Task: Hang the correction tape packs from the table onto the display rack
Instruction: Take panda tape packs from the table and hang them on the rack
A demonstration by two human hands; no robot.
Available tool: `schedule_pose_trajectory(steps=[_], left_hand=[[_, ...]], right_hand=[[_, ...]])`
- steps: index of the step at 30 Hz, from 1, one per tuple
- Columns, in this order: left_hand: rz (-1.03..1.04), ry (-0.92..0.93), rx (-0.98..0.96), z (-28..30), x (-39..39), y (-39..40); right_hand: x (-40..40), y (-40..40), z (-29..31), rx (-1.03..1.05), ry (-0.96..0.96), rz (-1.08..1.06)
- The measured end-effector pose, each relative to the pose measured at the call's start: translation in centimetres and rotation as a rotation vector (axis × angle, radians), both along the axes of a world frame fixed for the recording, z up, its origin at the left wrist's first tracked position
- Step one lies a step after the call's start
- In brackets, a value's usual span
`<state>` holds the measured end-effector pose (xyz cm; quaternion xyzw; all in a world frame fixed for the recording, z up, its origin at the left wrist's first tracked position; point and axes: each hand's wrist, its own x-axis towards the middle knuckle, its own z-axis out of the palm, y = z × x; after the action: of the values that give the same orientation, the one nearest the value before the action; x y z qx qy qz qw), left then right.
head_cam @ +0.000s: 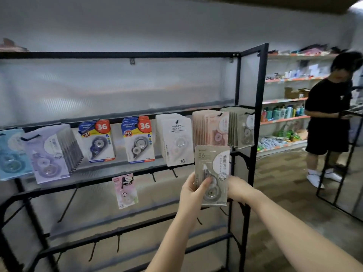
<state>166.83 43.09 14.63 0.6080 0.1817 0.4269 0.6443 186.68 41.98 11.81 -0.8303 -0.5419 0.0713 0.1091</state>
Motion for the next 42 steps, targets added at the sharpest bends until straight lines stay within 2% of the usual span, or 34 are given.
schedule_pose_trajectory(steps=[10, 17, 26, 34, 42], left_hand=[[-0.173, -0.067, 0.096, 2.2, 12.7, 3.3], [-0.152, -0.086, 0.183, 3.9, 21.4, 5.0], [0.062, -0.032, 0.142, 3.2, 28.0, 5.8], [0.198, -0.002, 0.127, 0.6, 30.0, 6.3], [0.250, -0.100, 0.143, 2.3, 30.1, 4.7]], right_hand=[[10.6, -1.4, 4.3, -0.016, -0.073, -0.237], [17.1, -1.4, 5.7, -0.026, -0.081, -0.330], [22.8, -0.3, 5.2, -0.155, -0.140, -0.173], [24.4, 0.9, 4.9, -0.117, -0.155, 0.041], [25.4, 0.7, 4.6, -0.069, -0.127, 0.164]])
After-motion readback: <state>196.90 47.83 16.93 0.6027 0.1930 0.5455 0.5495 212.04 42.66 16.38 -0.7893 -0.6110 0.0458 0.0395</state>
